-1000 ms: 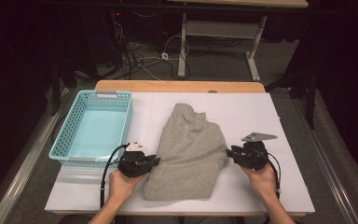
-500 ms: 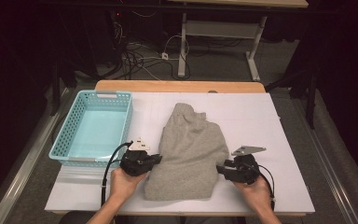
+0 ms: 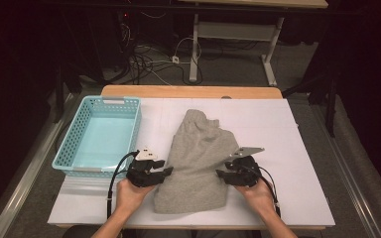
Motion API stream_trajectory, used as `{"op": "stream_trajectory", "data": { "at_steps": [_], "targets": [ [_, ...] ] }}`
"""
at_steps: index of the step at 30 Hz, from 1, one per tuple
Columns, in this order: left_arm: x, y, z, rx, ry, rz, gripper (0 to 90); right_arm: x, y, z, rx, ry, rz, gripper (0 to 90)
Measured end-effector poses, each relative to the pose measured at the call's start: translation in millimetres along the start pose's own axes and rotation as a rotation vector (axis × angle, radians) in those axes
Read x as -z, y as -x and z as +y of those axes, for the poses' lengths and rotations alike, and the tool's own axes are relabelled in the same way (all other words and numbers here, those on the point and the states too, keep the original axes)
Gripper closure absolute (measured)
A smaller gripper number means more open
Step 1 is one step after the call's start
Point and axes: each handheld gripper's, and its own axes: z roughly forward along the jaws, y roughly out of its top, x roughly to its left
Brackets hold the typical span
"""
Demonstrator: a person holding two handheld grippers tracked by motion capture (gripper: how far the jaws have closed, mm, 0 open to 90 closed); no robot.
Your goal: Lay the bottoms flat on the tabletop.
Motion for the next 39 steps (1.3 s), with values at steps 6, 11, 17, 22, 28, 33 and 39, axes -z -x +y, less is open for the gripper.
{"op": "stream_trajectory", "data": {
  "at_steps": [6, 11, 17, 22, 28, 33, 39],
  "targets": [
    [-0.6, 0.8, 0.1, 0.002, 0.004, 0.011, 48.8, 36.7, 2.3, -26.0, -0.034, 0.054, 0.009, 64.6],
    [-5.9, 0.6, 0.7, 0.004, -0.014, 0.009, 47.9, 38.7, 1.7, -48.1, -0.032, -0.008, -0.002, 70.8],
    [-9.2, -0.5, 0.7, 0.016, -0.022, 0.004, 46.3, 22.7, -4.8, -41.2, -0.029, -0.032, 0.027, 62.7],
    [-7.7, -1.5, 0.4, 0.018, -0.018, 0.01, 45.6, 12.7, -13.3, -20.4, -0.011, -0.005, 0.035, 55.9],
    [-7.3, -3.3, 0.2, 0.026, -0.016, 0.012, 44.5, -11.6, -18.7, -0.6, 0.014, -0.047, 0.015, 52.6],
    [-9.2, -3.6, 0.2, 0.026, -0.023, 0.008, 44.3, -25.6, -24.4, 9.0, 0.031, -0.053, 0.007, 52.5],
    [-11.6, -3.0, 0.2, 0.022, -0.035, 0.002, 44.5, -17.4, -22.0, 8.3, 0.028, -0.041, 0.026, 54.5]
  ]
}}
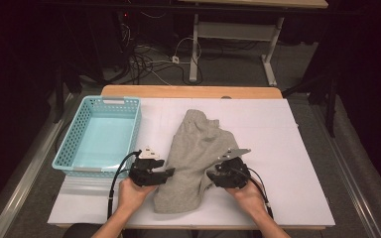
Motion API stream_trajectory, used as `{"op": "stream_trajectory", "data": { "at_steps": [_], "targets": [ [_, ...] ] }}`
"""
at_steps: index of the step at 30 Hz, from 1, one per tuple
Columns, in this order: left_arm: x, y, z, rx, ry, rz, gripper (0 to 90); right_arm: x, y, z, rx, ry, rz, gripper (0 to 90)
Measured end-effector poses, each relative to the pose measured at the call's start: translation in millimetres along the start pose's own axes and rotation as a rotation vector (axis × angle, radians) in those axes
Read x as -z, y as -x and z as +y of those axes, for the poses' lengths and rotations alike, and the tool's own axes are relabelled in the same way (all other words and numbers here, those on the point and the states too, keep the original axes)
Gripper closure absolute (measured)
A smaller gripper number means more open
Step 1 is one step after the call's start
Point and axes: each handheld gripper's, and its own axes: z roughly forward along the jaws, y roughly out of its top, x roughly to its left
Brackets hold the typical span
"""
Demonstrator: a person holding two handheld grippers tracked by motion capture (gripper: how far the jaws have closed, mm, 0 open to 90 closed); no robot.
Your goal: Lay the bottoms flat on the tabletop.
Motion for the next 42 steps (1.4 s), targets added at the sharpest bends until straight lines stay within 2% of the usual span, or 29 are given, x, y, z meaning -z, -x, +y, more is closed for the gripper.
{"op": "stream_trajectory", "data": {
  "at_steps": [5, 8, 11, 15, 20, 24, 26, 28, 30, 33, 38, 42],
  "targets": [
    [-1.2, -0.4, -0.3, 0.002, -0.004, -0.002, 44.5, 24.1, 1.3, -17.3, -0.005, 0.041, 0.018, 58.5],
    [-1.2, -0.5, -0.8, 0.004, -0.003, -0.001, 44.3, 38.5, 3.9, -28.7, -0.031, 0.045, 0.062, 64.7],
    [-1.5, -0.2, -0.8, 0.002, -0.005, 0.0, 44.3, 46.4, 7.3, -36.7, -0.024, 0.038, 0.035, 71.8],
    [-2.8, -0.2, -0.7, 0.003, -0.009, -0.003, 44.3, 34.6, 10.9, -39.9, -0.039, -0.009, 0.032, 71.8],
    [-3.5, -0.6, -0.8, 0.0, -0.014, -0.004, 44.3, 15.7, 11.4, -24.2, -0.069, -0.002, 0.043, 59.2],
    [-4.2, -0.5, -0.8, 0.002, -0.016, -0.006, 44.3, 4.1, 9.7, -9.9, -0.06, 0.001, 0.028, 57.3],
    [-4.6, 0.0, -0.9, 0.001, -0.017, -0.007, 44.4, -2.3, 7.8, -4.2, -0.055, -0.003, 0.022, 61.7],
    [-4.7, 0.3, -0.9, -0.002, -0.019, -0.007, 44.4, -6.9, 4.2, -1.1, -0.025, -0.006, 0.021, 73.4],
    [-4.9, 0.3, -0.8, -0.004, -0.02, -0.008, 44.5, -7.6, 2.1, -0.3, 0.0, -0.006, 0.028, 81.1],
    [-5.1, -0.1, -0.6, -0.004, -0.018, -0.012, 44.5, -0.8, 2.0, -3.0, 0.023, -0.005, 0.035, 86.2],
    [-5.5, 0.1, 0.6, -0.003, 0.0, -0.018, 44.6, 21.2, 6.3, -11.1, 0.005, 0.01, 0.043, 86.7],
    [-8.9, 0.9, 2.0, -0.001, -0.009, -0.012, 44.7, 44.0, 10.5, -18.4, -0.003, 0.044, 0.035, 86.8]
  ]
}}
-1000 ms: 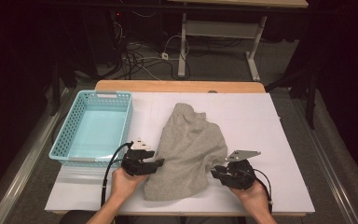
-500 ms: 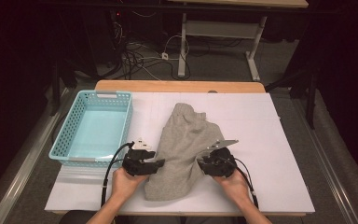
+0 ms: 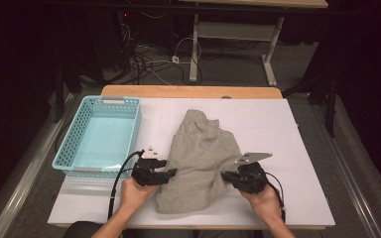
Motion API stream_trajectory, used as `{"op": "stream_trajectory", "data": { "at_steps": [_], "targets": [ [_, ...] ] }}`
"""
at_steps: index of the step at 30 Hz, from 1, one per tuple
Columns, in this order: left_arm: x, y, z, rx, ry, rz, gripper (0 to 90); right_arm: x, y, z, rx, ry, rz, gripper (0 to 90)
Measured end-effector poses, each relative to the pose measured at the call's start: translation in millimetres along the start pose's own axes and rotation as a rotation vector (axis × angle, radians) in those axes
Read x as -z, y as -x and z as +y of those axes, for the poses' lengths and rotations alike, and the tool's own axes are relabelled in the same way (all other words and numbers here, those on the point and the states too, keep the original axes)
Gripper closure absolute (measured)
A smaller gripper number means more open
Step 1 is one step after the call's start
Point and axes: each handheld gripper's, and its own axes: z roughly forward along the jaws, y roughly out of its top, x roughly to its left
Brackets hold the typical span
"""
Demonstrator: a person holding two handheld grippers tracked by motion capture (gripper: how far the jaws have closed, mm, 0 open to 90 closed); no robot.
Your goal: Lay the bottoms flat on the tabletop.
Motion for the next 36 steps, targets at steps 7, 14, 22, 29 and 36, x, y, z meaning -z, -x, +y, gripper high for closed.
{"op": "stream_trajectory", "data": {
  "at_steps": [7, 14, 22, 29, 36],
  "targets": [
    [-7.5, 3.3, 3.7, -0.025, -0.017, -0.016, 46.4, 35.3, 7.0, -14.8, -0.006, 0.024, -0.063, 87.7],
    [-12.0, 3.7, 5.7, -0.025, -0.03, -0.02, 48.4, 54.6, 19.8, -35.0, -0.07, 0.034, -0.097, 88.4],
    [-12.0, 3.5, 6.5, -0.02, -0.03, -0.017, 48.1, 17.1, 13.6, -17.0, -0.024, 0.0, -0.082, 84.4],
    [-5.6, 1.9, 5.1, -0.02, -0.019, -0.013, 47.6, -7.8, 14.1, -8.1, -0.047, -0.034, -0.032, 70.3],
    [2.7, -3.0, 2.8, -0.004, 0.001, -0.004, 47.6, 31.5, 27.0, -21.7, -0.111, 0.089, -0.05, 66.0]
  ]
}}
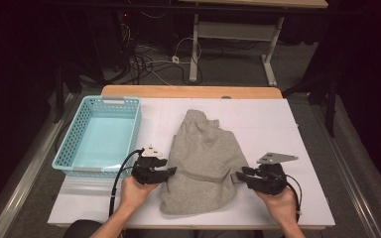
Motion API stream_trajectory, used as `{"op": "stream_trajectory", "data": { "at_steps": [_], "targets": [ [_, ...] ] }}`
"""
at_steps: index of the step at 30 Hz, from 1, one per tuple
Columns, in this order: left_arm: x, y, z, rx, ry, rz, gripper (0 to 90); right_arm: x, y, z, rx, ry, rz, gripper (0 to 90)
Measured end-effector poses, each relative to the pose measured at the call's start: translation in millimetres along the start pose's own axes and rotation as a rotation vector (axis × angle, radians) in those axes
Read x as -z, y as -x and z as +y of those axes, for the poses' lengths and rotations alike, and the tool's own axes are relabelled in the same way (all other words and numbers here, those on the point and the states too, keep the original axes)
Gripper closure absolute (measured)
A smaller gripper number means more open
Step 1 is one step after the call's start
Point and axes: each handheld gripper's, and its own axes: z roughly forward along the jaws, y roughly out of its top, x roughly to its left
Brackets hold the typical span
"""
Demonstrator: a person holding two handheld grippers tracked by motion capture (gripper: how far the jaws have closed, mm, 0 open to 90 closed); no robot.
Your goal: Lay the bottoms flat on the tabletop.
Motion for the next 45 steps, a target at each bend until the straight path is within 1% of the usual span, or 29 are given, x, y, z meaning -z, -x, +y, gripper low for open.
{"op": "stream_trajectory", "data": {
  "at_steps": [2, 4, 6, 7, 12, 14, 15, 17, 18, 19, 20, 21, 22, 23, 24, 26, 27, 28, 29, 30, 31, 33, 34, 36, 38, 40, 41, 43, 45],
  "targets": [
    [-0.2, -0.2, -0.1, 0.0, -0.003, -0.002, 47.7, 6.9, 9.4, -4.5, -0.035, 0.016, -0.016, 67.8],
    [-0.5, 0.0, 0.0, -0.004, -0.006, 0.0, 47.8, 8.5, 16.8, -9.8, -0.065, -0.001, -0.039, 69.1],
    [-0.6, -0.5, 0.0, -0.001, -0.005, 0.0, 47.7, 4.4, 21.6, -13.9, -0.069, -0.028, -0.078, 69.1],
    [-0.9, -0.8, -0.1, 0.0, -0.006, 0.002, 47.7, 1.4, 24.2, -14.9, -0.079, -0.041, -0.094, 67.9],
    [-2.4, -2.1, 0.2, 0.005, -0.008, 0.008, 46.3, -18.1, 38.3, -7.7, -0.103, -0.053, -0.161, 64.4],
    [-3.4, -2.8, 0.2, 0.008, -0.009, 0.008, 45.9, -28.0, 41.0, -5.2, -0.11, -0.072, -0.168, 61.3],
    [-3.7, -3.1, 0.3, 0.008, -0.01, 0.008, 45.8, -32.6, 41.5, -4.6, -0.106, -0.086, -0.167, 59.5],
    [-4.6, -2.9, 0.2, 0.01, -0.015, 0.008, 45.9, -40.3, 41.3, -2.7, -0.11, -0.095, -0.15, 58.3],
    [-5.1, -2.6, 0.2, 0.013, -0.017, 0.006, 45.9, -42.6, 40.5, -1.0, -0.106, -0.096, -0.149, 59.6],
    [-5.6, -2.2, 0.4, 0.012, -0.017, 0.005, 46.0, -45.1, 39.2, 0.8, -0.094, -0.099, -0.15, 65.1],
    [-6.0, -1.7, 0.5, 0.009, -0.019, 0.004, 46.2, -47.4, 37.9, 2.3, -0.081, -0.101, -0.131, 73.9],
    [-6.3, -1.3, 0.6, 0.007, -0.021, 0.003, 46.4, -49.7, 36.5, 4.1, -0.071, -0.108, -0.112, 79.6],
    [-6.3, -1.0, 0.7, 0.006, -0.022, 0.003, 46.5, -50.7, 34.7, 6.5, -0.062, -0.121, -0.105, 82.3],
    [-5.8, -0.8, 0.7, 0.005, -0.019, 0.003, 46.6, -50.4, 32.9, 9.0, -0.04, -0.132, -0.119, 83.6],
    [-4.7, -0.5, 0.7, 0.006, -0.016, 0.009, 46.6, -48.7, 31.3, 10.4, -0.016, -0.13, -0.134, 84.2],
    [-0.6, -0.5, 0.4, 0.006, 0.004, 0.024, 45.8, -40.1, 30.0, 13.1, 0.01, -0.105, -0.173, 84.4],
    [1.5, -0.8, 0.2, 0.007, 0.015, 0.027, 44.9, -33.9, 31.3, 14.9, 0.014, -0.088, -0.192, 84.4],
    [3.4, -1.6, -0.1, 0.007, 0.022, 0.026, 44.4, -28.3, 34.0, 16.1, 0.009, -0.071, -0.21, 84.3],
    [4.6, -2.3, -0.3, 0.01, 0.026, 0.026, 44.4, -23.6, 37.9, 16.4, 0.01, -0.066, -0.235, 84.4],
    [5.5, -3.2, -0.4, 0.01, 0.027, 0.024, 44.4, -20.4, 41.8, 15.4, 0.015, -0.068, -0.268, 84.3],
    [6.0, -3.8, -0.4, 0.014, 0.029, 0.019, 44.3, -18.6, 46.4, 13.8, 0.009, -0.073, -0.29, 84.3],
    [6.1, -4.2, 0.0, 0.016, 0.031, 0.008, 43.8, -16.9, 56.6, 9.7, -0.02, -0.079, -0.303, 84.2],
    [5.2, -3.8, 0.1, 0.014, 0.031, 0.009, 43.8, -16.8, 60.4, 8.2, -0.038, -0.078, -0.298, 84.2],
    [3.4, -3.4, 0.2, 0.014, 0.024, 0.013, 43.9, -18.4, 63.2, 6.4, -0.059, -0.071, -0.267, 83.5],
    [4.2, -4.0, 0.4, 0.015, 0.026, 0.013, 43.9, -20.7, 59.3, 6.9, -0.04, -0.079, -0.26, 82.0],
    [6.8, -5.0, 0.2, 0.023, 0.039, 0.015, 44.0, -20.9, 55.7, 6.6, -0.031, -0.078, -0.257, 77.9],
    [8.0, -5.7, 0.1, 0.027, 0.043, 0.015, 44.1, -20.1, 54.4, 5.4, -0.038, -0.072, -0.253, 76.7],
    [10.1, -6.6, -0.2, 0.03, 0.049, 0.016, 44.2, -15.1, 52.3, 0.9, -0.054, -0.06, -0.229, 74.2],
    [10.9, -7.1, -0.2, 0.028, 0.051, 0.018, 44.5, -6.2, 49.2, -4.4, -0.072, -0.026, -0.194, 71.8]
  ]
}}
